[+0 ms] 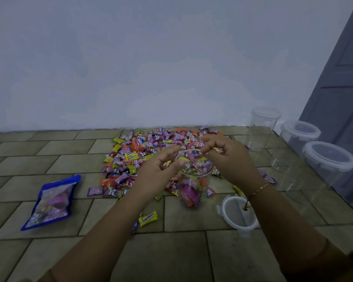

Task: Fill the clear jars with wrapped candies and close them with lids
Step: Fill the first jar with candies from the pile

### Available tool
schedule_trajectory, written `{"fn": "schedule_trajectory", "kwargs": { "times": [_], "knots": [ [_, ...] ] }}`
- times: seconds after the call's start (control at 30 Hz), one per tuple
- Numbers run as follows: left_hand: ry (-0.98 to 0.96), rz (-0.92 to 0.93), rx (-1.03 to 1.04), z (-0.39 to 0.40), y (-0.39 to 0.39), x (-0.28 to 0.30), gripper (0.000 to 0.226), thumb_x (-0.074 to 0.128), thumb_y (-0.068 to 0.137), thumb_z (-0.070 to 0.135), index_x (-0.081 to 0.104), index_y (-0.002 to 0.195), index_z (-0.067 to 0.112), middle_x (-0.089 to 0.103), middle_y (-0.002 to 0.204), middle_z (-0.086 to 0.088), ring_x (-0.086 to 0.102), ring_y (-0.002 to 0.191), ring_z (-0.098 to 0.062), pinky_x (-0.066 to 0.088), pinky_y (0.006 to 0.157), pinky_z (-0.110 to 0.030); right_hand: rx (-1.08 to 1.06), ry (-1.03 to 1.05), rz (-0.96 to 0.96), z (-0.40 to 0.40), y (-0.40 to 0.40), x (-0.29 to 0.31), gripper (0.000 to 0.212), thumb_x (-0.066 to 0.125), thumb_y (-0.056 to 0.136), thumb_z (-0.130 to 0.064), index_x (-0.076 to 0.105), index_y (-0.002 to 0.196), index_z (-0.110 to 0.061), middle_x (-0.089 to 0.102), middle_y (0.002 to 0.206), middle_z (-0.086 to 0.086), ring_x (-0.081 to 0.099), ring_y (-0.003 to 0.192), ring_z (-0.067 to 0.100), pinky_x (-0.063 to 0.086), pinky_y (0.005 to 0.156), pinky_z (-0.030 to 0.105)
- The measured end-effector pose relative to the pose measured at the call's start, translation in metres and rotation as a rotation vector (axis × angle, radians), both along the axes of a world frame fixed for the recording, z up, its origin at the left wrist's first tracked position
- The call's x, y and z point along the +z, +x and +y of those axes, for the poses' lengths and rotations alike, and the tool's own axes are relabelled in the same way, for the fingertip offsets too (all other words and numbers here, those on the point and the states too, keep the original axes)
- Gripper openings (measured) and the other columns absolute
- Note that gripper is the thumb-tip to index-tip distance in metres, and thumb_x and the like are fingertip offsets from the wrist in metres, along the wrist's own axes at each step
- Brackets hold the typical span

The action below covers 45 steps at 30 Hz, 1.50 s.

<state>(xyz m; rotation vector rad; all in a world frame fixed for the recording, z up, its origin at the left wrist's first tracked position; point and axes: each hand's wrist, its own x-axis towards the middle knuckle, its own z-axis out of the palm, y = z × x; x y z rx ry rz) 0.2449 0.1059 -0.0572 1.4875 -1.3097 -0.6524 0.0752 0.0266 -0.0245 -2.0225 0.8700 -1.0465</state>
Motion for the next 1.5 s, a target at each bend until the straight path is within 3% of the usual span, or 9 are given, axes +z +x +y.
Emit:
{"fn": "schedule_trajectory", "kwargs": {
  "times": [0.1,0.2,0.43,0.6,0.7,0.97,1.2,1.37,1.5],
  "knots": [
    [0.114,-0.239,0.094,0.007,0.02,-0.006,0.036,0.06,0.087,0.043,0.058,0.122,0.036,0.059,0.124,0.004,0.059,0.097,-0.001,0.048,0.08,-0.023,-0.112,-0.021,-0.033,-0.007,-0.008,-0.006,0.036,0.052,0.085,0.005,0.061,0.072,-0.027,0.063,0.096,-0.002,0.058,0.086,0.005,0.043,0.075,0.01],
    [0.403,-0.504,0.163,0.021,0.037,-0.017,0.053,0.059,0.085,0.052,0.052,0.132,0.028,0.055,0.131,0.004,0.055,0.108,-0.012,0.045,0.086,-0.029,-0.2,0.003,0.092,-0.017,-0.018,-0.019,0.021,0.051,0.089,-0.002,0.066,0.09,-0.016,0.058,0.079,-0.007,0.046,0.054,0.0,0.035,0.049,0.007],
    [0.871,-0.767,0.203,0.058,0.042,-0.058,0.09,0.064,0.066,0.073,0.036,0.14,0.03,0.026,0.15,-0.003,0.046,0.125,-0.022,0.044,0.092,-0.034,0.072,0.167,0.717,-0.03,-0.023,-0.063,0.045,0.067,0.085,-0.014,0.055,0.128,-0.018,0.056,0.128,0.005,0.053,0.1,0.018,0.039,0.081,0.024],
    [0.86,-0.756,0.22,0.056,0.039,-0.07,0.086,0.068,0.071,0.064,0.033,0.142,0.03,0.029,0.145,-0.003,0.045,0.126,-0.023,0.046,0.095,-0.036,0.161,0.256,0.775,-0.025,-0.013,-0.078,0.068,0.075,0.075,-0.022,0.044,0.135,-0.027,0.049,0.128,-0.003,0.048,0.12,0.018,0.041,0.094,0.028],
    [0.838,-0.681,0.232,0.049,0.039,-0.071,0.08,0.069,0.075,0.056,0.034,0.142,0.03,0.027,0.147,-0.004,0.044,0.127,-0.024,0.045,0.099,-0.038,0.151,0.259,0.832,-0.032,-0.005,-0.095,0.083,0.075,0.06,-0.041,0.039,0.134,-0.035,0.048,0.133,0.005,0.051,0.119,0.029,0.046,0.098,0.045],
    [0.778,-0.612,0.213,0.032,0.038,-0.069,0.095,0.073,0.072,0.054,0.024,0.148,0.027,0.021,0.152,-0.007,0.034,0.136,-0.026,0.037,0.106,-0.04,0.13,0.242,0.806,-0.018,0.016,-0.099,0.093,0.081,0.065,-0.043,0.031,0.142,-0.031,0.032,0.136,0.007,0.039,0.127,0.03,0.037,0.105,0.039],
    [0.758,-0.613,0.172,0.009,0.041,-0.07,0.109,0.076,0.066,0.056,0.011,0.15,0.032,0.014,0.155,-0.008,0.031,0.138,-0.029,0.038,0.104,-0.043,0.076,0.054,0.957,-0.026,0.032,-0.103,0.118,0.079,0.058,-0.057,0.006,0.148,-0.036,-0.006,0.157,0.004,-0.007,0.144,0.034,0.016,0.114,0.056],
    [0.807,-0.712,0.089,-0.004,0.047,-0.072,0.113,0.072,0.058,0.07,0.008,0.147,0.043,0.014,0.152,-0.008,0.033,0.135,-0.034,0.039,0.102,-0.046,0.175,0.133,1.074,-0.042,0.04,-0.099,0.086,0.065,0.078,-0.052,0.015,0.146,-0.041,-0.013,0.158,0.001,-0.01,0.144,0.037,0.012,0.112,0.059],
    [0.782,-0.798,0.04,-0.011,0.052,-0.073,0.09,0.067,0.068,0.068,0.023,0.144,0.044,0.028,0.142,-0.006,0.044,0.126,-0.03,0.045,0.094,-0.04,0.165,0.036,1.092,-0.047,0.042,-0.11,0.048,0.054,0.088,-0.043,0.043,0.134,-0.039,0.018,0.155,0.0,0.025,0.137,0.036,0.037,0.105,0.052]
  ]
}}
